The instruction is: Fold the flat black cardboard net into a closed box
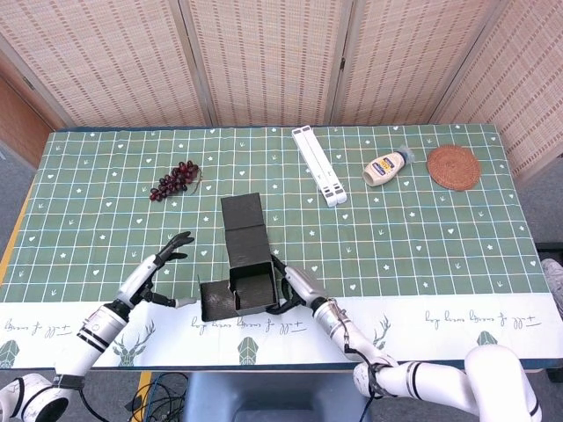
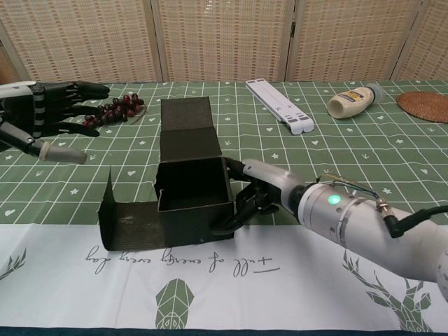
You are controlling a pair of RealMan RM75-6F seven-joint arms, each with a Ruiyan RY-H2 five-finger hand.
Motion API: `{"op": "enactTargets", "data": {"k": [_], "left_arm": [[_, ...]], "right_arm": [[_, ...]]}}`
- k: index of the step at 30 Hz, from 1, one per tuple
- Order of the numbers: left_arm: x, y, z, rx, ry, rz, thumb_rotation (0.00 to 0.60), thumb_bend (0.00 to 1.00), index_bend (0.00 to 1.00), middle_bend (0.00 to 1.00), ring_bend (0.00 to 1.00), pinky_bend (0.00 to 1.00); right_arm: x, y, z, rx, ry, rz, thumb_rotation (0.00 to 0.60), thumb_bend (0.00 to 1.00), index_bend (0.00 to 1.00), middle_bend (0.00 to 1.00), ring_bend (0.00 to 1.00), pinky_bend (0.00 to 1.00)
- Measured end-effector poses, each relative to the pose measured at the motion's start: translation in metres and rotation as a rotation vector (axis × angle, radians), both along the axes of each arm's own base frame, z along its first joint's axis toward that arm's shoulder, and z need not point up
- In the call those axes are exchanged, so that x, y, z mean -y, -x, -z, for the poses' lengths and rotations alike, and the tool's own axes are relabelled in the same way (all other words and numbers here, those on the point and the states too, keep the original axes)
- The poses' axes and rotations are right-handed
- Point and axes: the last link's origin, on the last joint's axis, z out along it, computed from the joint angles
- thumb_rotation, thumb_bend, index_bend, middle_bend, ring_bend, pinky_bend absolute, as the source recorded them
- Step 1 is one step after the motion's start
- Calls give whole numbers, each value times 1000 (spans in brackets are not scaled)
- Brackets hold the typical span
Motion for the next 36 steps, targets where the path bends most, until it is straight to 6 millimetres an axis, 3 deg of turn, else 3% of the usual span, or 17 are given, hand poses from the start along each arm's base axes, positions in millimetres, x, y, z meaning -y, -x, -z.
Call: {"op": "enactTargets", "data": {"k": [5,10,12,21,26,30,36], "left_arm": [[-4,4,-7,-27,-73,0,600,95,136,0,14,287],[-10,13,-16,-97,-203,-3,600,95,191,47,159,488],[-14,17,-20,-134,-266,-3,600,95,200,63,194,523],[-26,34,-37,-246,-497,-24,600,95,143,70,255,599],[-27,37,-34,-287,-591,2,600,95,58,0,314,610],[-27,30,-23,-318,-630,62,600,95,4,0,326,613],[-29,7,-8,-332,-688,175,600,95,0,0,338,619]], "right_arm": [[8,-6,0,27,40,22,600,228,191,330,746,1000],[18,-7,-14,99,52,82,600,238,225,347,749,1000],[22,-6,-23,133,56,106,600,238,233,348,749,1000],[31,2,-58,303,57,229,600,238,244,356,749,1000],[30,9,-73,433,36,307,600,240,255,365,749,1000],[26,11,-81,534,-3,356,600,240,256,365,749,1000],[17,9,-87,621,-66,372,600,241,256,365,749,1000]]}}
